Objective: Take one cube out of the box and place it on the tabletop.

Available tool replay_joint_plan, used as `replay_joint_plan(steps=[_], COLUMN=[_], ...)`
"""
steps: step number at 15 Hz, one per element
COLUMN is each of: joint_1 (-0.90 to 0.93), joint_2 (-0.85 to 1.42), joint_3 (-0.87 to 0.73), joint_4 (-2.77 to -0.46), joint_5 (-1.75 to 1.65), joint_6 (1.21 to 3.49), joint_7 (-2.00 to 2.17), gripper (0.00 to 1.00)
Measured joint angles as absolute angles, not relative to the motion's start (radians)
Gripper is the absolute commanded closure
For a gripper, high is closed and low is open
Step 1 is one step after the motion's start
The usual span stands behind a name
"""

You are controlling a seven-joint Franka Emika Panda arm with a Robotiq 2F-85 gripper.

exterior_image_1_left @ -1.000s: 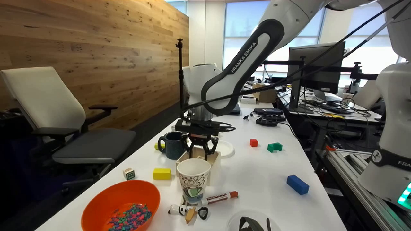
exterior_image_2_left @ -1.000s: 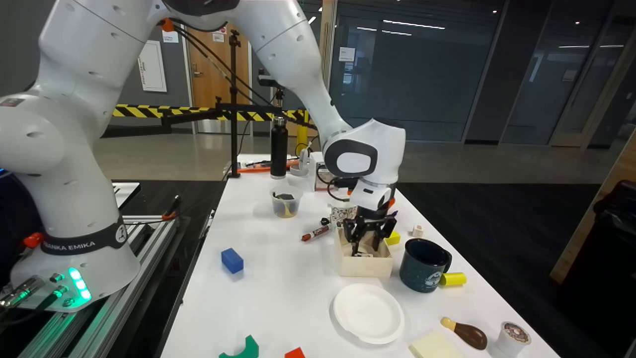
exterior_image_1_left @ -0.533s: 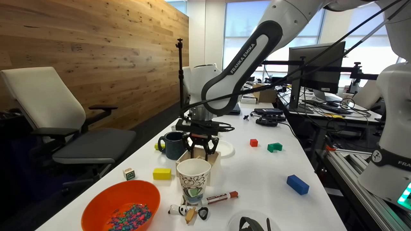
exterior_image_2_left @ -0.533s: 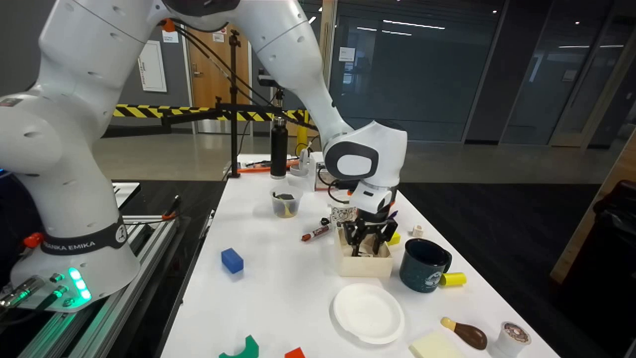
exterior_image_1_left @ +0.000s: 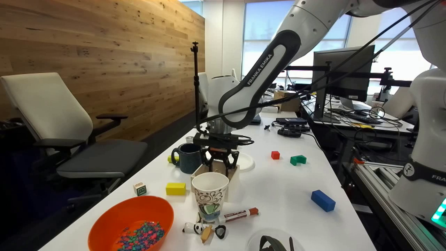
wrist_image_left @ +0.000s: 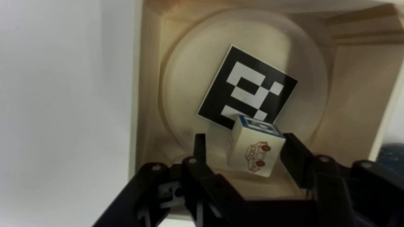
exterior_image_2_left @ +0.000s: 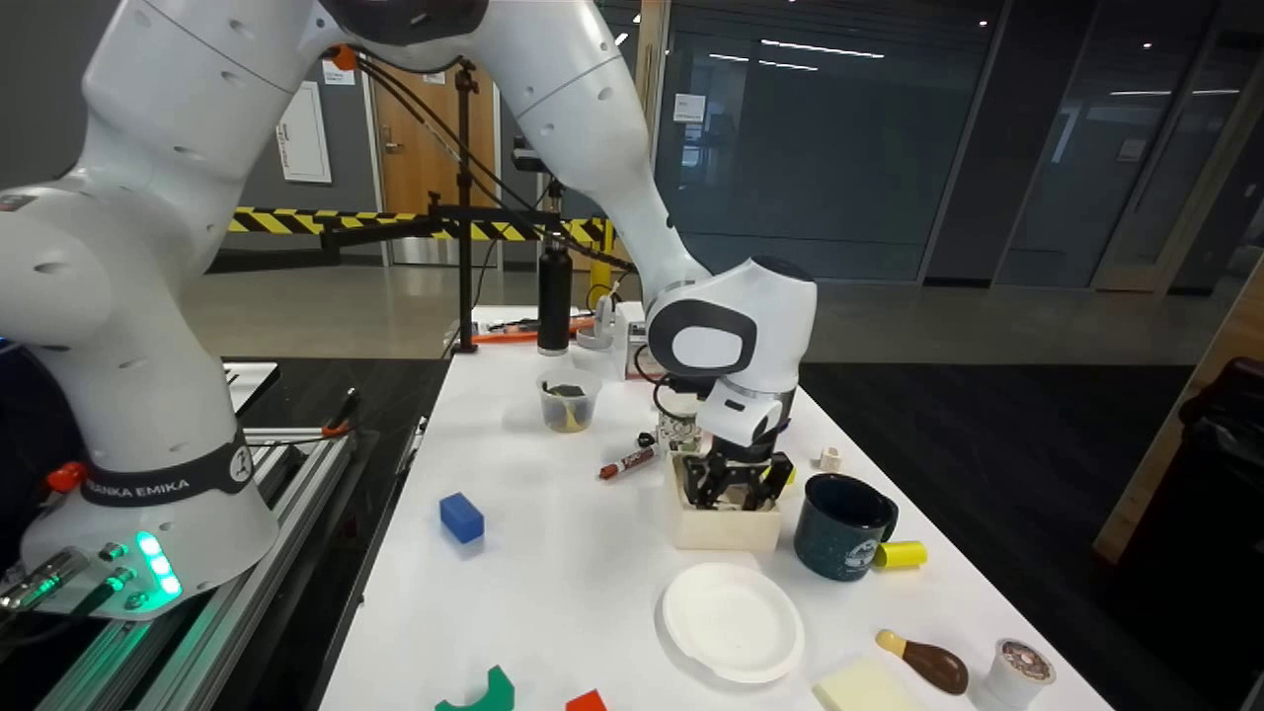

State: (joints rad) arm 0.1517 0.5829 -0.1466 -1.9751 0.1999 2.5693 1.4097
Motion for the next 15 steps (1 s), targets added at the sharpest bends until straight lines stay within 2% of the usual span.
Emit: replay_joint_plan(steps=[4, 15], joint_1=[0.145, 0.147], joint_2=[0.592, 0.521], joint_3=[-0.142, -0.105], joint_4=[-1.957, -2.003], joint_5=[0.200, 0.198], joint_6=[2.568, 2.575], joint_7=[1.401, 1.280], gripper=[0.90, 0.91])
